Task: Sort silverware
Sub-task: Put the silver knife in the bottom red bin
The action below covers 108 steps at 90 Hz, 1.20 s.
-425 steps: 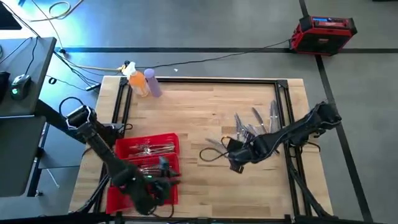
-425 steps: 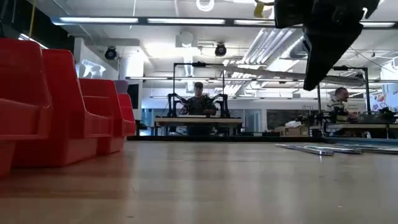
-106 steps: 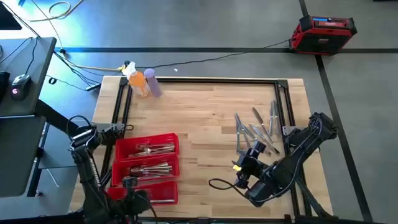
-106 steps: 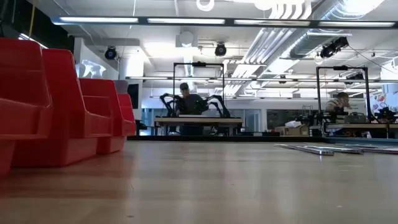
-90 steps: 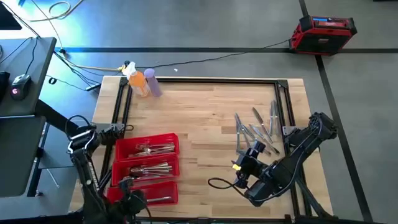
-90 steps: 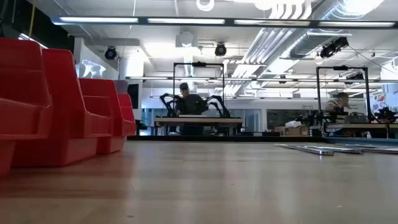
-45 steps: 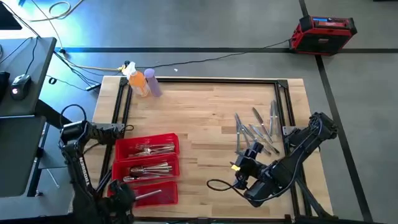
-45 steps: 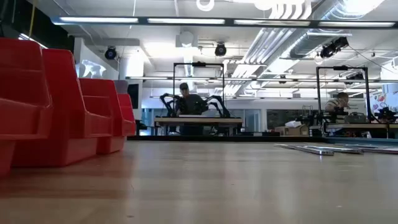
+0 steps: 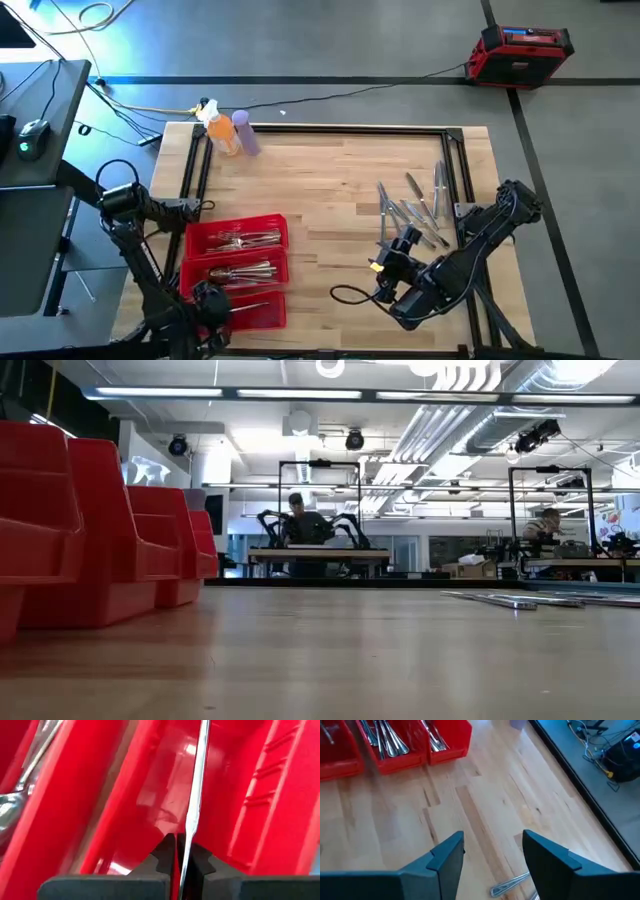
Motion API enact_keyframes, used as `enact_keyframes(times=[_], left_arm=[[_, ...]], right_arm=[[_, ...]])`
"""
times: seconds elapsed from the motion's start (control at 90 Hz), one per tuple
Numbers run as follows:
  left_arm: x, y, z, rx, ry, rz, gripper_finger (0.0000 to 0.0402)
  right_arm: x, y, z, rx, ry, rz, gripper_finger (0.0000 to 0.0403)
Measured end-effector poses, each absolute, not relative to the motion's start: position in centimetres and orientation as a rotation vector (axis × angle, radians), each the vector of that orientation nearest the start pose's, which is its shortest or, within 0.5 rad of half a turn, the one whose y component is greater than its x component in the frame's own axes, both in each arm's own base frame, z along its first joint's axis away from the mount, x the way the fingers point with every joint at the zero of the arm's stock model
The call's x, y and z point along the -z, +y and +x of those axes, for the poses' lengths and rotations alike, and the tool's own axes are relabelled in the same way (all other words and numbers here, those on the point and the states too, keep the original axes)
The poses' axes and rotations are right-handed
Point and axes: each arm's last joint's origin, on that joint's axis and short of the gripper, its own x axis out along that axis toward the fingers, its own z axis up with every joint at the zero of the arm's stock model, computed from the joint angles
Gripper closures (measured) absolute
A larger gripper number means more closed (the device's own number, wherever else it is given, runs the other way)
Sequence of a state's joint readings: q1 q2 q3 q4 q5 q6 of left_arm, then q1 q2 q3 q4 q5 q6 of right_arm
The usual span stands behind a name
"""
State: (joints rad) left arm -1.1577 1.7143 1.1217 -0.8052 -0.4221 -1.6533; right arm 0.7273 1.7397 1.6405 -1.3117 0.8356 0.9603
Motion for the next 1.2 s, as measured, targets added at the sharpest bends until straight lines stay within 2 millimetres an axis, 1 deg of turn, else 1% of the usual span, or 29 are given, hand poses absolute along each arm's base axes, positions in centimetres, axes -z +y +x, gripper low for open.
enact_keyframes(times=[0.178, 0.422, 0.533, 0.633, 0.722, 0.833, 0.933, 1.056, 1.133, 1.2], left_arm=[[-18.7, -27.9, 14.0, -0.293, 1.081, -0.460, 0.0395], [-18.6, -27.9, 14.1, -0.290, 1.097, -0.463, 0.0339], [-18.8, -27.7, 14.0, -0.293, 1.118, -0.462, 0.0321], [-20.2, -27.2, 13.7, -0.271, 1.113, -0.481, 0.0315], [-22.1, -26.5, 13.2, -0.237, 1.052, -0.515, 0.0315], [-24.9, -25.7, 12.6, -0.177, 0.924, -0.542, 0.0322], [-27.3, -25.6, 12.2, -0.118, 0.788, -0.509, 0.0333], [-29.5, -26.2, 11.8, -0.050, 0.630, -0.444, 0.0347], [-30.0, -26.6, 11.8, -0.021, 0.556, -0.398, 0.0353], [-30.2, -27.0, 11.9, -0.004, 0.509, -0.371, 0.0356]], right_arm=[[-31.3, 20.1, 26.0, 0.522, 0.813, -0.108, 0.0220], [-31.3, 20.0, 26.1, 0.520, 0.818, -0.105, 0.0220], [-31.3, 20.1, 26.0, 0.513, 0.831, -0.098, 0.0220], [-31.1, 20.0, 26.1, 0.487, 0.886, -0.065, 0.0220], [-30.8, 19.4, 26.3, 0.450, 1.018, -0.001, 0.0220], [-30.1, 18.1, 26.7, 0.449, 1.151, 0.049, 0.0220], [-28.4, 16.4, 27.0, 0.458, 1.271, 0.069, 0.0220], [-25.1, 13.0, 26.9, 0.520, 1.393, 0.104, 0.0227], [-23.0, 10.3, 26.5, 0.590, 1.434, 0.140, 0.0232], [-21.9, 8.0, 26.0, 0.618, 1.454, 0.207, 0.0235]])
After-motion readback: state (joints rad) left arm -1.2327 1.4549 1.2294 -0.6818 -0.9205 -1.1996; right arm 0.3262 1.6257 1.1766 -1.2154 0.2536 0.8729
